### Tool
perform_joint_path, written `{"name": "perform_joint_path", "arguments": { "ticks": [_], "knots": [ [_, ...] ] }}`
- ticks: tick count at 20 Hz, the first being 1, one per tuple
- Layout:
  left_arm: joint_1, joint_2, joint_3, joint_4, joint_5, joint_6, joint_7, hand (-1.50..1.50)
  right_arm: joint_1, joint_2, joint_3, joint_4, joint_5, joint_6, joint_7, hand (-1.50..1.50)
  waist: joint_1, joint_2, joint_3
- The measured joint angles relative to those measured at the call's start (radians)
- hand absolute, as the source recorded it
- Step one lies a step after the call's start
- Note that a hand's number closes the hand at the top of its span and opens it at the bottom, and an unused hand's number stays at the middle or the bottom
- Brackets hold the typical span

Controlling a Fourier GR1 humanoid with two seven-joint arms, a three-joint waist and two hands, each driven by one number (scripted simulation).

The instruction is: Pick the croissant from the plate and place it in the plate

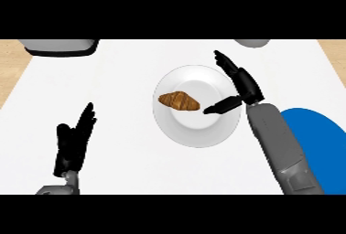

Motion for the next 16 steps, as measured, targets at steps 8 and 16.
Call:
{"name": "perform_joint_path", "arguments": {
  "ticks": [8,16],
  "knots": [
    [0.005,-0.001,0.013,-0.005,-0.005,-0.011,0.005,0.00,0.017,0.007,0.018,0.031,0.027,-0.060,-0.037,-1.50,-0.001,-0.001,0.000],
    [-0.009,-0.008,0.019,0.001,-0.015,-0.012,0.009,0.00,0.014,0.019,0.027,0.092,0.068,-0.157,-0.040,-1.50,0.000,0.000,0.000]
  ]
}}
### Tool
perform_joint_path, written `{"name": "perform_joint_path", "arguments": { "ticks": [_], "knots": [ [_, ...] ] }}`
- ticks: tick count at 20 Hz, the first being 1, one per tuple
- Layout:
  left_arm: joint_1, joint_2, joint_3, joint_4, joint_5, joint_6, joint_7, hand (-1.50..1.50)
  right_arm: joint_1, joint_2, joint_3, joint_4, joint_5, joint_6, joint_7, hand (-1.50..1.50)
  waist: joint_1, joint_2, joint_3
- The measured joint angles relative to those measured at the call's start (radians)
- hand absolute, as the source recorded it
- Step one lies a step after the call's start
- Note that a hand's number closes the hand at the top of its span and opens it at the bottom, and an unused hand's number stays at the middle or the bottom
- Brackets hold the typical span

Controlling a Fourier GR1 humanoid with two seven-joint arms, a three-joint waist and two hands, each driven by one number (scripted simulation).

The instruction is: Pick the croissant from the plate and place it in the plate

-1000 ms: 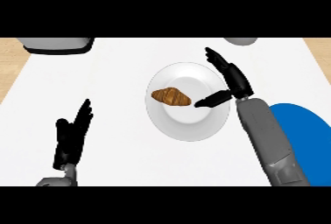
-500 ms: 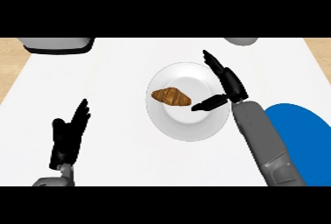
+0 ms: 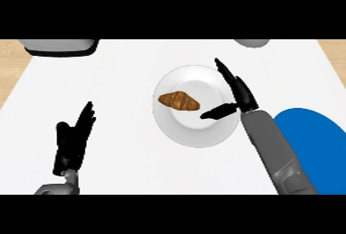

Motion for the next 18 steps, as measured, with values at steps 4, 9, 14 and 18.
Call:
{"name": "perform_joint_path", "arguments": {
  "ticks": [4,9,14,18],
  "knots": [
    [0.002,0.002,0.007,-0.007,0.002,-0.006,0.003,0.00,-0.031,-0.025,-0.023,0.087,0.008,-0.035,-0.042,-1.50,0.005,0.002,0.000],
    [0.015,-0.003,0.005,-0.014,-0.003,-0.009,-0.003,0.00,-0.048,-0.058,-0.037,0.141,0.012,-0.045,-0.060,-1.50,0.006,0.002,0.000],
    [-0.010,0.008,0.019,0.002,0.002,-0.024,0.003,0.00,-0.063,-0.101,-0.058,0.212,0.014,-0.054,-0.110,-1.50,0.008,0.004,0.001],
    [0.011,-0.006,0.009,0.003,-0.004,-0.023,-0.019,0.00,-0.074,-0.144,-0.076,0.253,0.012,-0.048,-0.133,-1.50,0.010,0.005,0.001]
  ]
}}
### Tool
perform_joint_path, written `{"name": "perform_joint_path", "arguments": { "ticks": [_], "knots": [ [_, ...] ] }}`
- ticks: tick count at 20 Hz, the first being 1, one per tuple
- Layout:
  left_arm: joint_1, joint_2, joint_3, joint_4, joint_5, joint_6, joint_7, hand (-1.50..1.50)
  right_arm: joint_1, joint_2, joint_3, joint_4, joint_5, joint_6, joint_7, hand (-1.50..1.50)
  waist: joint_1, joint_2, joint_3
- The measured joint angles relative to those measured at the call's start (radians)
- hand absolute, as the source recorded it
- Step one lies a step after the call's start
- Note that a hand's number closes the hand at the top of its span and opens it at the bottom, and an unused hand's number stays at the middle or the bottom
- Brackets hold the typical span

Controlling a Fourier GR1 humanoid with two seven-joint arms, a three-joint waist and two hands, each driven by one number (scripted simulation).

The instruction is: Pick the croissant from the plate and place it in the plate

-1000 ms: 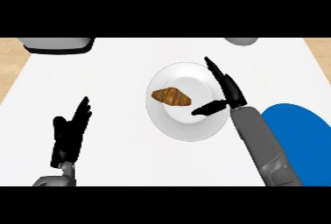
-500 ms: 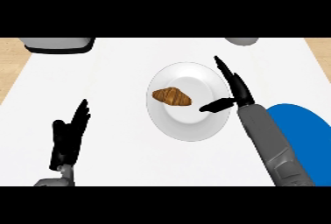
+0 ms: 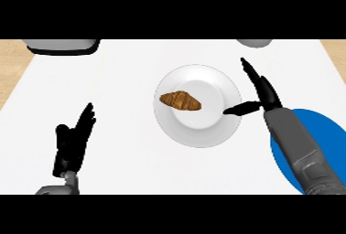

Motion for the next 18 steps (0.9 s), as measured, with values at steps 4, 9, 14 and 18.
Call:
{"name": "perform_joint_path", "arguments": {
  "ticks": [4,9,14,18],
  "knots": [
    [-0.008,-0.003,0.002,-0.001,0.001,-0.003,0.009,0.00,0.015,-0.027,-0.019,0.011,-0.015,0.008,-0.033,-1.50,-0.002,-0.001,0.000],
    [0.010,-0.004,-0.005,-0.031,-0.004,-0.006,0.023,0.00,0.011,-0.073,-0.049,0.052,-0.030,0.002,-0.062,-1.50,0.003,0.001,0.000],
    [0.002,-0.009,-0.004,-0.024,-0.011,-0.001,0.020,0.00,0.007,-0.110,-0.072,0.089,-0.040,-0.013,-0.081,-1.50,0.006,0.003,0.000],
    [-0.026,0.001,0.013,-0.005,0.001,-0.014,0.021,0.00,0.004,-0.124,-0.075,0.115,-0.034,-0.036,-0.088,-1.50,0.008,0.004,0.001]
  ]
}}
